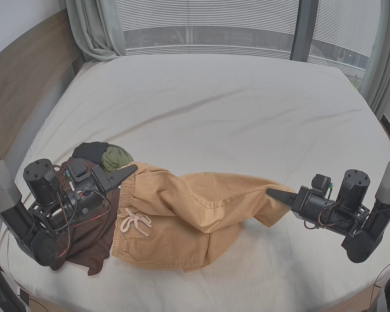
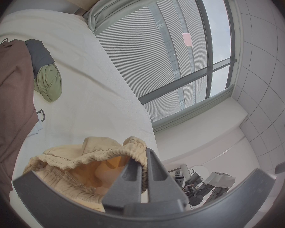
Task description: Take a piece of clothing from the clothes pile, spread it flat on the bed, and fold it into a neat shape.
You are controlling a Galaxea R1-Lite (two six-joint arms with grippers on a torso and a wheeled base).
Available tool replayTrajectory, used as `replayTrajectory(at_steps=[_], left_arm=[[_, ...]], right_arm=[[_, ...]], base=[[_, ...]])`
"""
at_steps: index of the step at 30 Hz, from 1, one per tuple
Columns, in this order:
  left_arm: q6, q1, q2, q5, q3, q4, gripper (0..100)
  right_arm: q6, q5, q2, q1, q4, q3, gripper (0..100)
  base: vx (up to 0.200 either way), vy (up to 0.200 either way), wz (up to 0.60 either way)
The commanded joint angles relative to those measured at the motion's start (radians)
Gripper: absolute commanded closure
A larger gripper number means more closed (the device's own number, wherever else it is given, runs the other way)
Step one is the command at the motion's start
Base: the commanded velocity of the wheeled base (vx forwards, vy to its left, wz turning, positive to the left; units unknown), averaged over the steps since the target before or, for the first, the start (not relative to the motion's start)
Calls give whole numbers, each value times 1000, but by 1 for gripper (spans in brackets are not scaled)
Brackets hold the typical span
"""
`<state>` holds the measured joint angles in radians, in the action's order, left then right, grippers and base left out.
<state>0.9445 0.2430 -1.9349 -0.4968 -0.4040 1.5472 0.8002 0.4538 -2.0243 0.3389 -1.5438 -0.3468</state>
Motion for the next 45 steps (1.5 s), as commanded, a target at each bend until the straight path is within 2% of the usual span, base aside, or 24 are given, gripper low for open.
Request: replayTrajectory(at_steps=[1, 11, 17, 22, 27, 37, 45], left_arm=[[-12, 4, 1, 0, 7, 1, 100], [-12, 15, 70, -17, 24, 1, 100], [-12, -4, 97, -69, 44, 2, 100], [-12, -14, 91, -69, 36, 2, 100], [-7, -33, 88, -69, 30, 2, 100], [-3, -39, 86, -69, 24, 2, 100], [4, -40, 76, -66, 14, 2, 100]], right_arm=[[1, 17, 38, -21, -1, 2, 100], [2, 95, 84, -127, 1, 2, 100], [2, 100, 87, -152, 1, -3, 100], [2, 101, 88, -166, 1, -6, 100], [5, 147, 108, -205, 1, -9, 100], [5, 154, 118, -233, 1, -15, 100], [11, 198, 150, -268, 1, -14, 100]], base=[[0, 0, 0], [0, 0, 0], [0, 0, 0], [0, 0, 0], [0, 0, 0], [0, 0, 0], [0, 0, 0]])
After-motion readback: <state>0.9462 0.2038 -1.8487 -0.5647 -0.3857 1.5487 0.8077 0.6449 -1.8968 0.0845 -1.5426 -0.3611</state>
